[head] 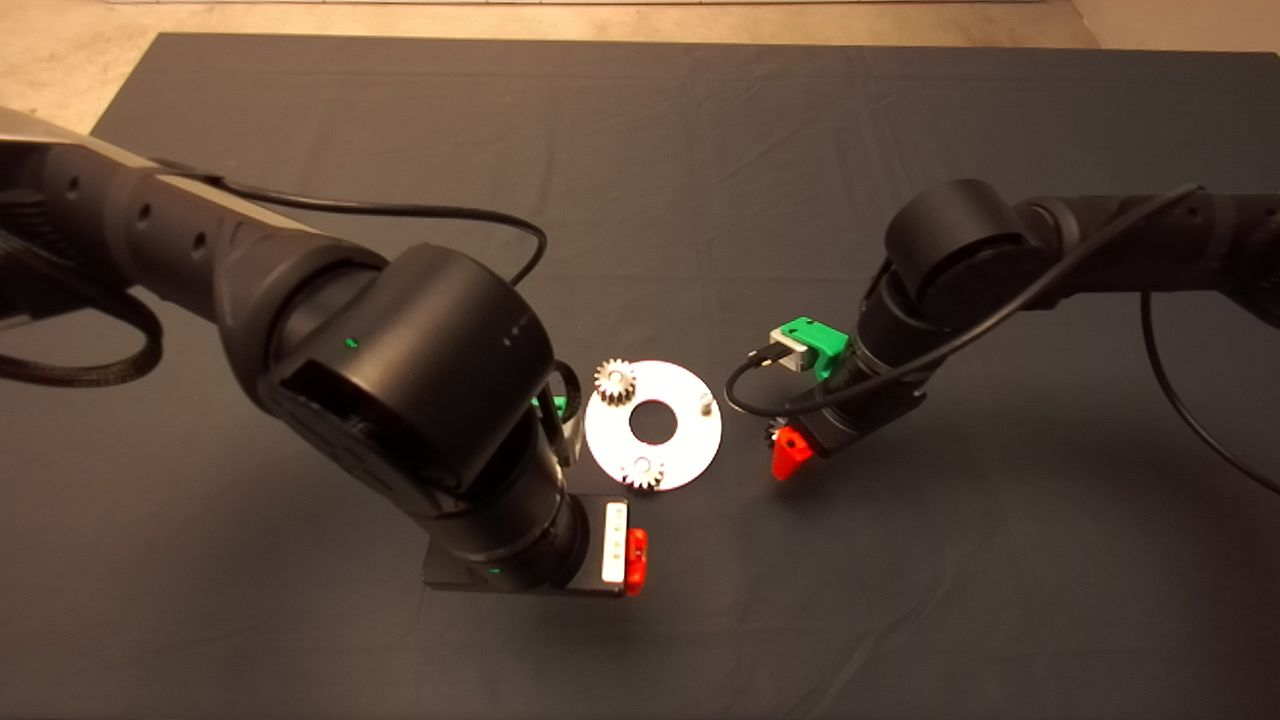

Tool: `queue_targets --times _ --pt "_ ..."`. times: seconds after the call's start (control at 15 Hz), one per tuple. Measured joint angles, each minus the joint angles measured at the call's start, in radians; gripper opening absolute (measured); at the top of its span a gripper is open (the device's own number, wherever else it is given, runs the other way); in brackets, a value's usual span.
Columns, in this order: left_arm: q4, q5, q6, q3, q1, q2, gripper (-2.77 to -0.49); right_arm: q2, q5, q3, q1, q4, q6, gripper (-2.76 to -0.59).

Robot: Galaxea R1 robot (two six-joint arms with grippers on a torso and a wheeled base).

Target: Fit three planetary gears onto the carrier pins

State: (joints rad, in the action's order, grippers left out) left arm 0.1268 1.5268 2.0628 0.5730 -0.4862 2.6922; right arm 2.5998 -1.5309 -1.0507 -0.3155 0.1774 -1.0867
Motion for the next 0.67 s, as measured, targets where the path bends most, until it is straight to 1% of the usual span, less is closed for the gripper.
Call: queue_targets --times 0.13,0.27,0.53,0.67 --pt "0.000 0.000 0.000 -0.001 0.000 0.011 -0.64 0.027 0.001 -0.048 0.008 0.005 0.035 -0.63" --pt "0.000 0.000 0.000 -0.001 0.000 0.014 -0.64 0.044 0.001 -0.086 0.008 0.006 0.068 -0.63" --pt "0.000 0.000 0.000 -0.001 0.000 0.020 -0.64 0.070 0.000 -0.129 0.008 0.010 0.119 -0.63" --pt "0.000 0.000 0.000 -0.001 0.000 0.020 -0.64 0.077 0.001 -0.142 0.008 0.014 0.130 -0.63"
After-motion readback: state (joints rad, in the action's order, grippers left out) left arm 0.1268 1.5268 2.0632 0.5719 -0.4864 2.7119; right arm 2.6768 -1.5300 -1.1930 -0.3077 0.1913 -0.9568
